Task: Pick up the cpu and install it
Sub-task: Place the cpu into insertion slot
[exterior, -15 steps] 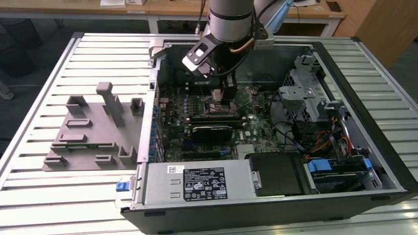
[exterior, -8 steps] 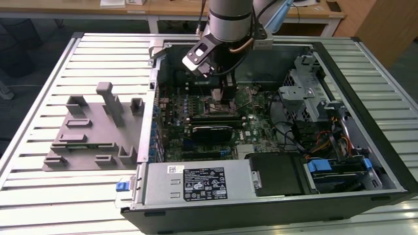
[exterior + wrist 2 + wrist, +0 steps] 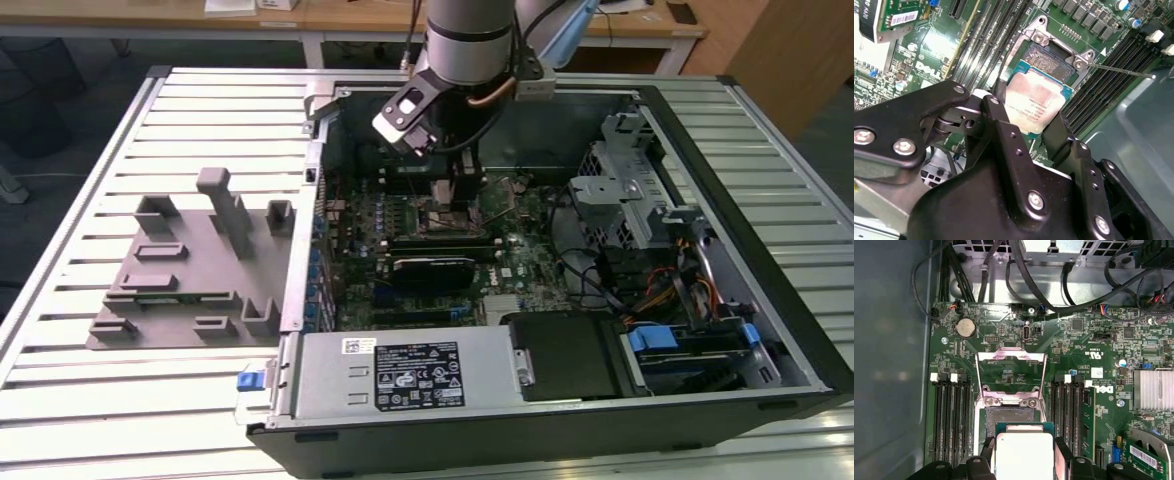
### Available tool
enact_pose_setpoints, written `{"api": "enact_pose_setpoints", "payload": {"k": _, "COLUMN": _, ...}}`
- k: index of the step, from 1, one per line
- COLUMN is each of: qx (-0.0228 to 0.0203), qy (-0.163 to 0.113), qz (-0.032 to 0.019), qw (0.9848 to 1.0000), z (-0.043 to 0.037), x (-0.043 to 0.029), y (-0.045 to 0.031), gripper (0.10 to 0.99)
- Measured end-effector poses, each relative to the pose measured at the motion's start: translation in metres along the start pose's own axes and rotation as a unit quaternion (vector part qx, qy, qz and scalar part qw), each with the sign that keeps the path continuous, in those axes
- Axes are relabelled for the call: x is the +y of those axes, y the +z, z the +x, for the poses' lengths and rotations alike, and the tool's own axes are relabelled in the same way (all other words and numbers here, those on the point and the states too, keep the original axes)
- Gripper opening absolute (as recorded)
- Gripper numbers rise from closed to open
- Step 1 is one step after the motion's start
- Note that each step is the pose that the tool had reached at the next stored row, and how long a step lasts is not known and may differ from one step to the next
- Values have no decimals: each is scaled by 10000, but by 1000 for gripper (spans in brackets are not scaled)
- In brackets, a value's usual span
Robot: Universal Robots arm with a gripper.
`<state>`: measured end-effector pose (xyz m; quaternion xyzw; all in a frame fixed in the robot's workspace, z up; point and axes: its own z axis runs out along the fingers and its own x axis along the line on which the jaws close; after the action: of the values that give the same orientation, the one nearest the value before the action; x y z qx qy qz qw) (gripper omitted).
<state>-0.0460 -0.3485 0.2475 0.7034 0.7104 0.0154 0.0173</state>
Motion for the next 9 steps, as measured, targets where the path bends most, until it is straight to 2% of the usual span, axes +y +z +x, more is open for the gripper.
{"api": "enact_pose_setpoints", "payload": {"k": 9, "qx": -25, "qy": 10, "qz": 0, "qw": 10000, "z": 75, "x": -1, "y": 42, "gripper": 541}}
